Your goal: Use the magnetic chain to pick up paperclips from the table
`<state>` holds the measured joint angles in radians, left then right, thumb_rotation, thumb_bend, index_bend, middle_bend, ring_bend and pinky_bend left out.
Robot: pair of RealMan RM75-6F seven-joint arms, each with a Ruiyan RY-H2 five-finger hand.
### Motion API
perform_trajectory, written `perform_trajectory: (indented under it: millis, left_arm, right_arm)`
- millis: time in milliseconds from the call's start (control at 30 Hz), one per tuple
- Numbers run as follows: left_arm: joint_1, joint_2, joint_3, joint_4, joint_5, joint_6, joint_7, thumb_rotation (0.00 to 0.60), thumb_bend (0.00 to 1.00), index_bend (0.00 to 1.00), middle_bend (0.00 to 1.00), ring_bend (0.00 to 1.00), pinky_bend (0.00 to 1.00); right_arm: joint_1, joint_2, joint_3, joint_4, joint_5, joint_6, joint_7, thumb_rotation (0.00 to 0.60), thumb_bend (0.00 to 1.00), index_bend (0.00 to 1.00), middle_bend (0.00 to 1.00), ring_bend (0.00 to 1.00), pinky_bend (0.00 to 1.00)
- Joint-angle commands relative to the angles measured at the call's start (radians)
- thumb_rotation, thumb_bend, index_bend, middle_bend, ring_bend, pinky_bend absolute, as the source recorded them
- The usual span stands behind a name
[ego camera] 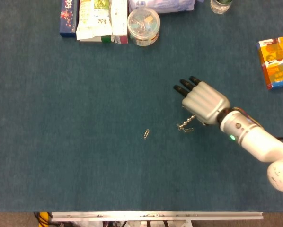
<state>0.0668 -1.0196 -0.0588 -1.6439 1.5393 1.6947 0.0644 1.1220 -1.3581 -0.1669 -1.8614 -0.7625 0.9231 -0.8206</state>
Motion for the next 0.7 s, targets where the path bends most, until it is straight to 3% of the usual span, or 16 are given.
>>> perform_trajectory:
  millis: [33,700]
  left_arm:
    - [0.001,-0.001,0.001,0.002,-0.001,0.000,0.001,0.600,0.33,0.63,0.26,0.01,0.00]
    - [0.000,-0.002,-0.001,-0.002,-0.002,0.001,0.001,0.600,0.33,0.63,0.26,0.01,0.00]
  right_arm:
    - [-0.012,0.007,-0.007,-0.006,0.004,0.010,-0.001,0.600,0.34,0.59,0.10,0.00,0.11]
    - [-0.073,-0.002,-0.028,0.018,0.011,-0.011,0.020,0.600,0.35,0.59,0.10,0.00,0.11]
